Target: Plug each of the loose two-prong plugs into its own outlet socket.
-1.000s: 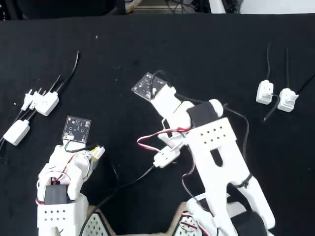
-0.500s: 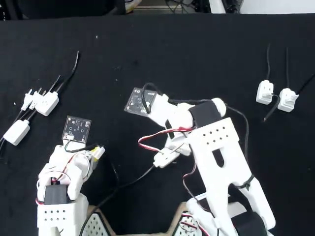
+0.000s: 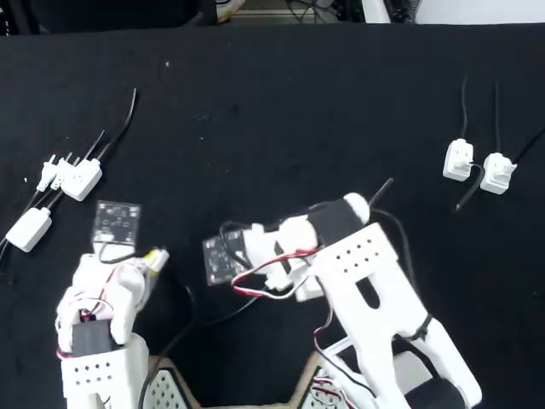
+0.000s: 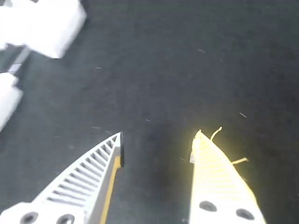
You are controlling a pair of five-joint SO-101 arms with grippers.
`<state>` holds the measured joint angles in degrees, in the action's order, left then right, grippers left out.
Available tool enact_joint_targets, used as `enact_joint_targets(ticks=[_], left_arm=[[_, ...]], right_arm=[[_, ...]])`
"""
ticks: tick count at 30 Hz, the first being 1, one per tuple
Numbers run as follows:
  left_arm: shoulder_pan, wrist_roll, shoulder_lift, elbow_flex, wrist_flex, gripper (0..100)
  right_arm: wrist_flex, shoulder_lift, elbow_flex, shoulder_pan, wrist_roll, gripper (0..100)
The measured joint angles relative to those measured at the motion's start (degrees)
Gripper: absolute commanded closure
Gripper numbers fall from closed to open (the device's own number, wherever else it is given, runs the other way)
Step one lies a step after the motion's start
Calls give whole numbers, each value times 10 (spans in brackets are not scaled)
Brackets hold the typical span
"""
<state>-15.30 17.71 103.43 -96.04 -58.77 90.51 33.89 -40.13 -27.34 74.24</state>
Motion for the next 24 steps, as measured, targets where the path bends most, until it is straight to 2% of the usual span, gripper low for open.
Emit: enact_joint_targets(ticks=[6,10,24], left_arm=[[-76,-37,0,0,38,758],[-111,-55,0,0,50,758],[-113,-62,0,0,51,758]], right_arm=[[-101,0,-91,0,70,624],[-163,0,-132,0,90,624],[-281,1,-222,0,91,625]])
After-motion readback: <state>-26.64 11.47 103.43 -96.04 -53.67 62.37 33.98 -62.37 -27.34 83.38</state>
